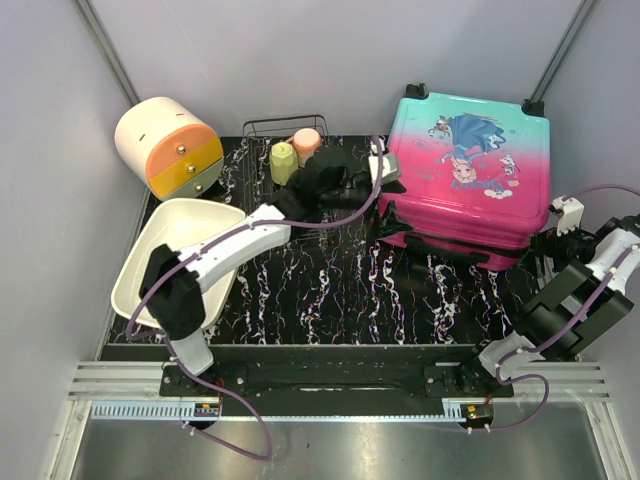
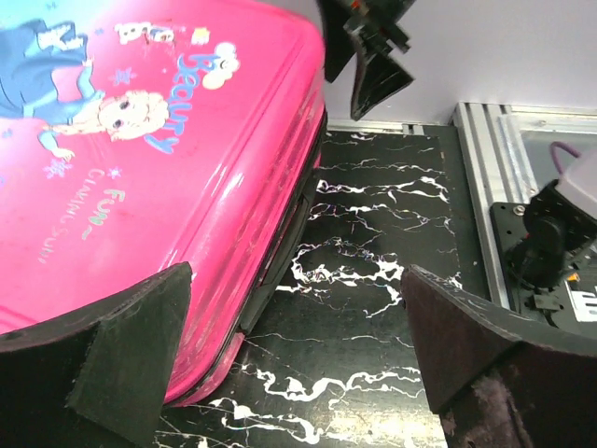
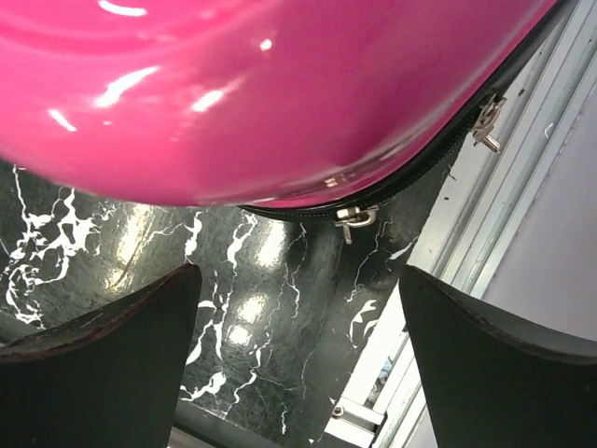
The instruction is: Open, take out, and arrange the luggage
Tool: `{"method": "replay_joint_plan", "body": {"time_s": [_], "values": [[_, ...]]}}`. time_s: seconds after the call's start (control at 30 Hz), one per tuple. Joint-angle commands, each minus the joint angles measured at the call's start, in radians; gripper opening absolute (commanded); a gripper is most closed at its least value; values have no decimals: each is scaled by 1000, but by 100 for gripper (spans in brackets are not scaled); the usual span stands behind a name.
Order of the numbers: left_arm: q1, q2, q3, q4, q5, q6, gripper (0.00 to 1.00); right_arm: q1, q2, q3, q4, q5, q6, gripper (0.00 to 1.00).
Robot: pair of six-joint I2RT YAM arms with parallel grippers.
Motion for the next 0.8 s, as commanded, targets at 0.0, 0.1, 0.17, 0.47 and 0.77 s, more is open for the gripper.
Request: {"method": "replay_joint_plan", "body": {"time_s": [0.0,0.1,0.17,0.47,0.77], "values": [[23,-87,-28,-89,135,101,99,-3,19,43,7,49,-43,93],[36,-130,-39,-149,164,165,99,-3,-10,-14,78,49,-93,89],[36,-141,-38,-185,180,222,99,-3,-22,-66,103,31,-128,88],[36,-58,116,-315,178,280,95,-3,15,-172,253,-46,-254,75],[36,-33,107,-268,157,220,90,-1,99,-156,264,-141,-377,67]]}}
